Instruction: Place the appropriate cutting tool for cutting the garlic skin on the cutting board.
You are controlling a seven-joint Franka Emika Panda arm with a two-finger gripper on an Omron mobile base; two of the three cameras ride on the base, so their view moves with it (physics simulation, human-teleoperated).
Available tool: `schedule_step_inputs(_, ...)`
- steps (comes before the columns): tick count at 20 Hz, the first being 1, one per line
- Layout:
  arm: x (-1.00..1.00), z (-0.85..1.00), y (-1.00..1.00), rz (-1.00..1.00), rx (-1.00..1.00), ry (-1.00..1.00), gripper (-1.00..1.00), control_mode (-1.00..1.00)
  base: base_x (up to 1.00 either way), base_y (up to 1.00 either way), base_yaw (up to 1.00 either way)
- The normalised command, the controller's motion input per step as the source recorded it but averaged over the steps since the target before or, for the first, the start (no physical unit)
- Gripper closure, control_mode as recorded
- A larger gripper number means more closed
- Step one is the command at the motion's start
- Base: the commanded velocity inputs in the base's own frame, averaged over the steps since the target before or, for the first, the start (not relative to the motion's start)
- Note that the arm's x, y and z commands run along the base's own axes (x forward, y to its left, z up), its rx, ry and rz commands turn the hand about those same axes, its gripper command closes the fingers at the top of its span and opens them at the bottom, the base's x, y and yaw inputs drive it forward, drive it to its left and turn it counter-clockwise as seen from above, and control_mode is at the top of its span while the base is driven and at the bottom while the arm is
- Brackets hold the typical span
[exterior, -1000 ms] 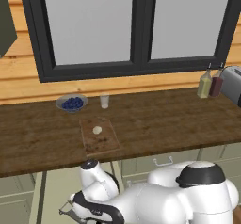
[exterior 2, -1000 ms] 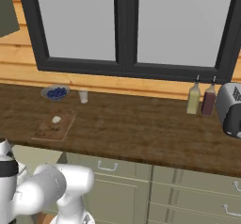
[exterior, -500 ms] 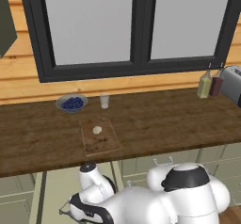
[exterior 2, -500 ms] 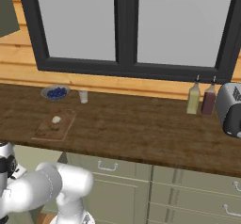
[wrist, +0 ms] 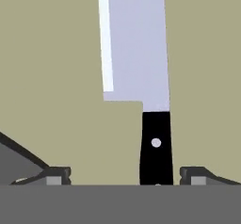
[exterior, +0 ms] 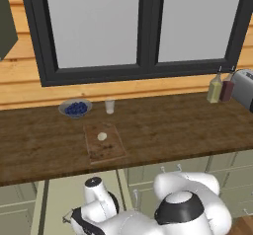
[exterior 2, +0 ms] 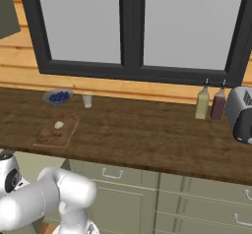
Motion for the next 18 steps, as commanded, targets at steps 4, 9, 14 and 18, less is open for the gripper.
schedule_step_inputs(4, 0.0, -0.49, 0.0, 0.0, -0.03, 0.04, -1.0, -1.0, 0.0, 0.0, 0.0)
schedule_step_inputs(9, 0.0, -0.5, 0.01, 0.0, -0.03, 0.05, 1.0, -1.0, 0.0, 0.0, 0.0)
schedule_step_inputs(14, -0.12, -0.15, -0.06, -0.03, 0.01, 0.0, 1.0, -1.0, 0.0, 0.0, 0.0)
schedule_step_inputs(18, -0.47, 0.18, -0.24, -0.17, 0.04, 0.0, 1.0, -1.0, 0.0, 0.0, 0.0)
